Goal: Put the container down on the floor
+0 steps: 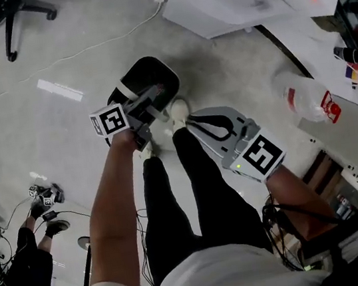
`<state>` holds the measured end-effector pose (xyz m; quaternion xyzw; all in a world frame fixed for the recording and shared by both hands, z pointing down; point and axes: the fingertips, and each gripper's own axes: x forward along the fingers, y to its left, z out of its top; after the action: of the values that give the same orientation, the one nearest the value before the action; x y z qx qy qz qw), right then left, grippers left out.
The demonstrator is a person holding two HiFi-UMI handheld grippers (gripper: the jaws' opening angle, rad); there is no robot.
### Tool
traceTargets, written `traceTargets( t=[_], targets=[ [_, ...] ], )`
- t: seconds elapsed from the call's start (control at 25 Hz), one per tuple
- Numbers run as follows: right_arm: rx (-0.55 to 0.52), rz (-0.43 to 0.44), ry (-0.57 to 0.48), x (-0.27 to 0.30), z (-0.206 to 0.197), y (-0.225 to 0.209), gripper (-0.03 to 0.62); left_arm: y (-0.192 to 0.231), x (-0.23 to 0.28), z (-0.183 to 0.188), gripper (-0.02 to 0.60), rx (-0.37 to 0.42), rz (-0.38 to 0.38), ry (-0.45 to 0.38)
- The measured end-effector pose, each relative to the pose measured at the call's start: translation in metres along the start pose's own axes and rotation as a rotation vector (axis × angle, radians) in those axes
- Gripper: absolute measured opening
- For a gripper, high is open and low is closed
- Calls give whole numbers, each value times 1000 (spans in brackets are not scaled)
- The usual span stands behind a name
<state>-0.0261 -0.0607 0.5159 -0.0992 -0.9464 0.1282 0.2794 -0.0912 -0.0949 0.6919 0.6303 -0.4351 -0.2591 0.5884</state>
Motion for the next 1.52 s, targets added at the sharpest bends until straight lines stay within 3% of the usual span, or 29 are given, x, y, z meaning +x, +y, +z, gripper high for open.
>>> traceTargets(
  t=[0.32,0.64,0.92,1.08,1.24,1.4,1.52],
  targets=[
    [-10,51,49,49,-49,-45,20,103,23,13,6,-13,27,-32],
    [46,57,78,71,-88,-67,20,162,40,23,6,-20,25,-45],
    [78,39,112,72,-108,-80,20,165,50,31,6,-20,-31,-65],
    [73,43,111,74,-107,-82,20,174,47,30,6,-85,-3,-77],
    [60,57,126,82,-104,-78,20,172,48,36,8,-40,-7,-80],
    [67,54,124,88,-103,-80,20,175,53,37,8,-44,-11,-77],
    [67,55,125,90,-103,-80,20,177,57,29,137,-43,-7,-37]
  ],
)
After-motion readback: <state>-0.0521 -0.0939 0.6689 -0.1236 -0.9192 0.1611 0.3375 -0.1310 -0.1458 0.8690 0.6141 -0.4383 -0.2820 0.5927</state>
